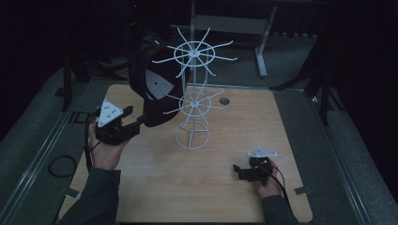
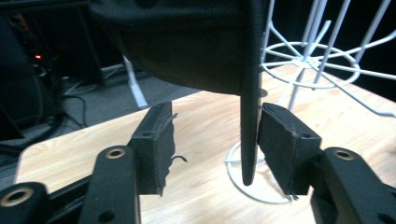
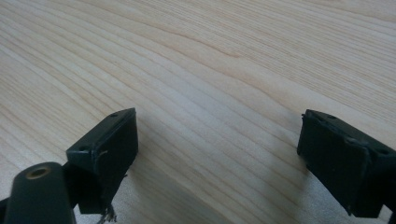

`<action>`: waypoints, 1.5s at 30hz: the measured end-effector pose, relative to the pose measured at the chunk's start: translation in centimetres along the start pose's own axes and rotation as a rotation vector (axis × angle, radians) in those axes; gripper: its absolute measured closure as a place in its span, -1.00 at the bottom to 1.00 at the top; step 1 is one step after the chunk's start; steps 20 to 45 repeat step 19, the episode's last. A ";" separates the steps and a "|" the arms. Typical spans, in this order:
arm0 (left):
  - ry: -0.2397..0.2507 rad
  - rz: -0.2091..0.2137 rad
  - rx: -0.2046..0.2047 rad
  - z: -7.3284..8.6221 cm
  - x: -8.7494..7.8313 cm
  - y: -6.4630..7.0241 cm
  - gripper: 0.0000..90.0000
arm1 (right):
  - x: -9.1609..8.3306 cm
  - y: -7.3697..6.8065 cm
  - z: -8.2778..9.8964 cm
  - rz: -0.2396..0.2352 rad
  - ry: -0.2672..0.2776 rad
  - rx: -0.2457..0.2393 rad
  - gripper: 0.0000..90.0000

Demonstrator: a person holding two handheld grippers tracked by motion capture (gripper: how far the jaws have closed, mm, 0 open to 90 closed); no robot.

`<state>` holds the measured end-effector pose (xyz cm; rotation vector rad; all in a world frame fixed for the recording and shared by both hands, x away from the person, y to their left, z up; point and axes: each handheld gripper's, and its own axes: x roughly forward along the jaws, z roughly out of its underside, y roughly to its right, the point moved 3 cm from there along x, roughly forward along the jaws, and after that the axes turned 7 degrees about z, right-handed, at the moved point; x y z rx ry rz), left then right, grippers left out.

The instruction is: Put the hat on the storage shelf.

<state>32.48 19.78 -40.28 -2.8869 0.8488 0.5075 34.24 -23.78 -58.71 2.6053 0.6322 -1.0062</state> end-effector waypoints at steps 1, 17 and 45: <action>0.001 0.004 -0.001 0.1 0.0 0.0 0.01 | 0.0 0.0 0.0 0.000 -0.001 0.001 -0.73; -0.006 0.042 -0.016 1.3 -0.8 1.1 -0.02 | 0.0 0.0 0.0 -0.001 -0.001 0.001 -0.73; -0.016 0.051 -0.016 1.5 -0.5 1.4 -0.02 | 0.0 0.0 0.0 -0.001 -0.001 0.002 -0.73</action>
